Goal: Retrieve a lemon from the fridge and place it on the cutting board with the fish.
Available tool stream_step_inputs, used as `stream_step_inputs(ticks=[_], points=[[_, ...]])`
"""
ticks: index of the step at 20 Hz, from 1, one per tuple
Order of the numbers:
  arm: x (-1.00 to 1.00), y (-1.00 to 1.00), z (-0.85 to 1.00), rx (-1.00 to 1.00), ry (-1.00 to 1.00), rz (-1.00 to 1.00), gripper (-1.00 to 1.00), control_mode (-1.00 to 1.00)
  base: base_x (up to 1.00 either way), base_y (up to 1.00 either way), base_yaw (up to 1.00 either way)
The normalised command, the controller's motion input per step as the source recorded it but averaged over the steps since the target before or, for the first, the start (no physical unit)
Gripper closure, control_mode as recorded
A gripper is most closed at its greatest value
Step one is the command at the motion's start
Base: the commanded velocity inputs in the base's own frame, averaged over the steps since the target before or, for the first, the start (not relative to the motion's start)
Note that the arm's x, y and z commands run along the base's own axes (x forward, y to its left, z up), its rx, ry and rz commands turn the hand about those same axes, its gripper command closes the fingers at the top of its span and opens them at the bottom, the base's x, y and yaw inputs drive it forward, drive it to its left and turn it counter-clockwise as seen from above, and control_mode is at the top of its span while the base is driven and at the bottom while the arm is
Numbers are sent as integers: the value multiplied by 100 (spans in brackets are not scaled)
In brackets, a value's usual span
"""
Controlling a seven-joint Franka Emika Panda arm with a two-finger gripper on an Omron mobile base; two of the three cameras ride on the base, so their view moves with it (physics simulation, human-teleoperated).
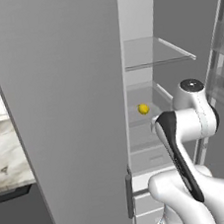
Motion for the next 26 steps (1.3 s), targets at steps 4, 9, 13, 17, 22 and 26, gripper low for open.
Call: stream_step_inputs(ticks=[4,9,13,17,22,26], points=[[0,0,0,0,0,0,-100,100,12,-3,1],[0,0,0,0,0,0,-100,100,0,0,0],[0,0,0,0,0,0,-100,100,0,0,0],[1,-2,0,0,-7,0,-100,-100,0,0,0],[38,-4,0,0,-12,3,-100,-100,0,0,0],[42,-3,2,0,0,13,-100,-100,0,0,0]])
